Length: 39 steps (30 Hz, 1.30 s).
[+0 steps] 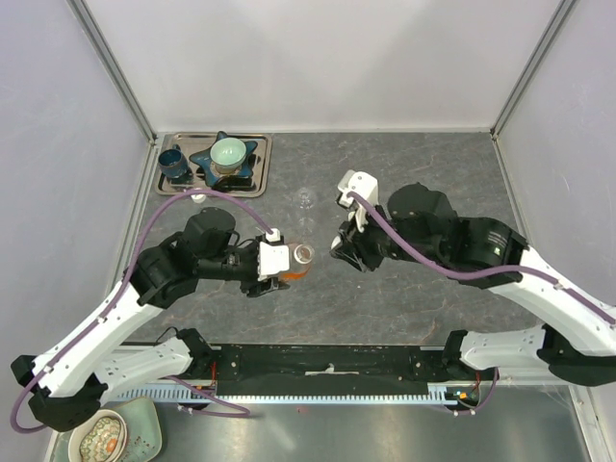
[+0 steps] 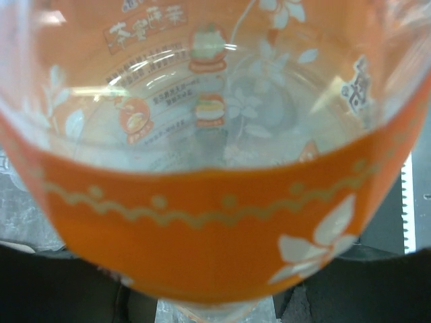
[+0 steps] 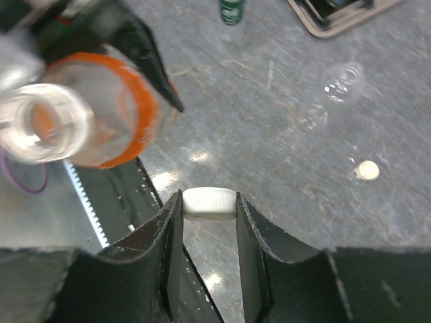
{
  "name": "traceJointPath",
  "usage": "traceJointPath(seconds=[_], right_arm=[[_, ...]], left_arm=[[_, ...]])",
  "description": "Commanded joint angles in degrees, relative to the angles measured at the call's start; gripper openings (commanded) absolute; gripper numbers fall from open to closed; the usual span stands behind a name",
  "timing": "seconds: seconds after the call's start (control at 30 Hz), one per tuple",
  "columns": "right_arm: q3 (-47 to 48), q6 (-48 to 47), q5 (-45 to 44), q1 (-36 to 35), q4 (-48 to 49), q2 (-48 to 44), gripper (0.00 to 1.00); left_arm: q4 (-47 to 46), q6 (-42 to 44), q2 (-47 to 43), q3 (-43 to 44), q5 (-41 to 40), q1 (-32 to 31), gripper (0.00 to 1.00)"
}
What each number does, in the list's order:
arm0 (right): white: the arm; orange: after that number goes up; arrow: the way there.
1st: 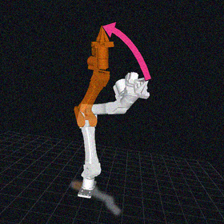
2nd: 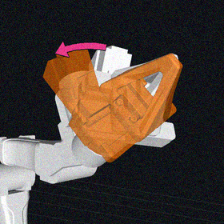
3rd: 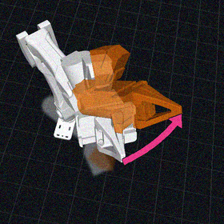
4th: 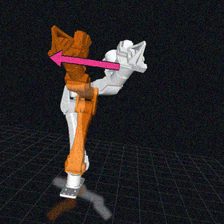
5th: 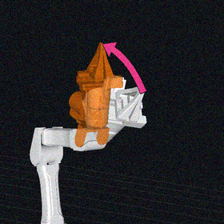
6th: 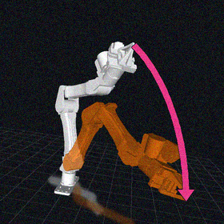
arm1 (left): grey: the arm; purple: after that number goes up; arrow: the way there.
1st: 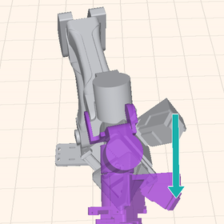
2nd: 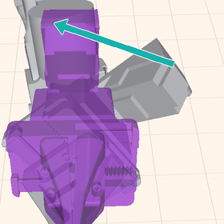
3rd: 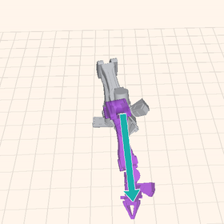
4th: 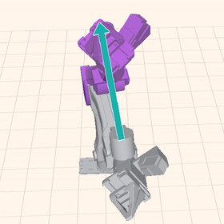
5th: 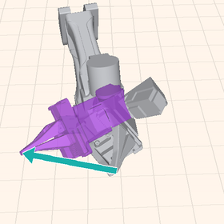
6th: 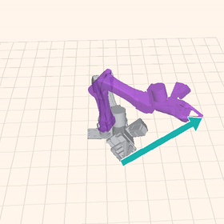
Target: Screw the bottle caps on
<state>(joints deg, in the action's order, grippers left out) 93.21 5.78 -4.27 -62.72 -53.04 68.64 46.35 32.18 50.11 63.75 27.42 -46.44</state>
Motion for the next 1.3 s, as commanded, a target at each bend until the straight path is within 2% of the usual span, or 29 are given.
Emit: traceJointPath(seconds=[0.0,0.13,0.27,0.47,0.67,1.13,1.27], right_arm=[[-4.6,-6.39,14.87,0.05,9.43,-6.75,0.07],[-8.56,-11.31,19.65,0.05,12.95,-11.94,0.11],[-9.89,-14.3,20.62,0.05,11.21,-13.45,0.13],[-6.55,-18.78,19.04,0.05,5.4,-8.27,0.13],[0.56,-20.46,18.07,0.05,-0.49,-2.38,0.12],[6.81,-19.84,21.94,-0.65,-10.32,2.63,0.14],[7.25,-19.93,20.36,-1.7,-11.47,3.69,0.15]], left_arm=[[1.91,4.03,1.04,-0.64,-0.08,-0.41,0.07],[1.03,1.74,1.66,-0.64,-1.14,-0.41,0.08],[1.11,1.56,2.1,-0.38,-1.49,-0.59,0.09],[5.5,4.9,4.2,1.2,-0.79,-2.34,0.1],[10.87,7.54,6.93,3.31,-3.51,-6.03,0.11],[9.9,7.98,7.19,2.96,-6.59,-6.65,0.12],[9.81,7.19,7.64,4.02,-7.64,-6.91,0.12]])
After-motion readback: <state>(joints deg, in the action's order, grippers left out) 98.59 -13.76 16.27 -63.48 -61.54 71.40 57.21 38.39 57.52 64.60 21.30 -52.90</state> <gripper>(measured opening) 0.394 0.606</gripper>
